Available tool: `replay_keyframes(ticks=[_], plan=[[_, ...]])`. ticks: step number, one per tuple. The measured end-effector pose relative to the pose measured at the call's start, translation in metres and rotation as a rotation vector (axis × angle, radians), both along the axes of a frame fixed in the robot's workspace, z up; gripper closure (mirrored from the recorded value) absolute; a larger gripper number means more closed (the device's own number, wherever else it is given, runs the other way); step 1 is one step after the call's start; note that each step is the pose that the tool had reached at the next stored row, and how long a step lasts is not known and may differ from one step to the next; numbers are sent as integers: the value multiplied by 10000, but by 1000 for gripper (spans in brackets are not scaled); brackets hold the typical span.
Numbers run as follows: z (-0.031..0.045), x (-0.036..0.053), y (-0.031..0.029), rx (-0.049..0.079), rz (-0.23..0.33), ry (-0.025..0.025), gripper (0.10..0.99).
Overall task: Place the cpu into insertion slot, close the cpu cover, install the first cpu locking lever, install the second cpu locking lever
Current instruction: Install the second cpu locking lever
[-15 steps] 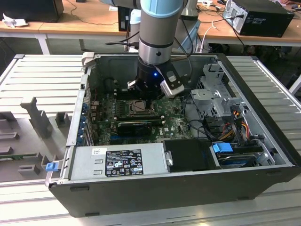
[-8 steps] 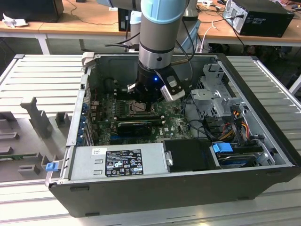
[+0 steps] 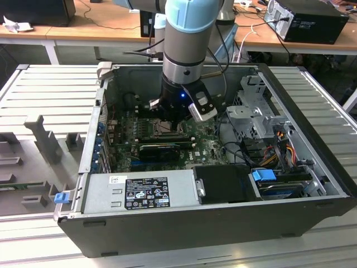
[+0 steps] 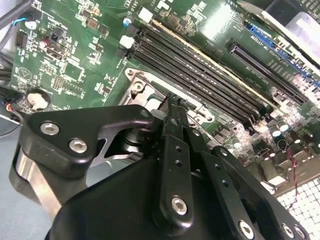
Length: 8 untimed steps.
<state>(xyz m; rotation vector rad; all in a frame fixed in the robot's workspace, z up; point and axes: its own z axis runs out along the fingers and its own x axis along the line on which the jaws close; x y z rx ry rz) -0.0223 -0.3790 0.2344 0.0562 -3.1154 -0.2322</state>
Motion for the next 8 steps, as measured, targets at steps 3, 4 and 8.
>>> replay_keyframes(ticks=[3, 4, 8], plan=[[-19, -56, -3, 1, 79, 0, 980], [-26, -114, -4, 0, 98, 0, 980], [-36, -197, -40, 158, 95, -1, 980]])
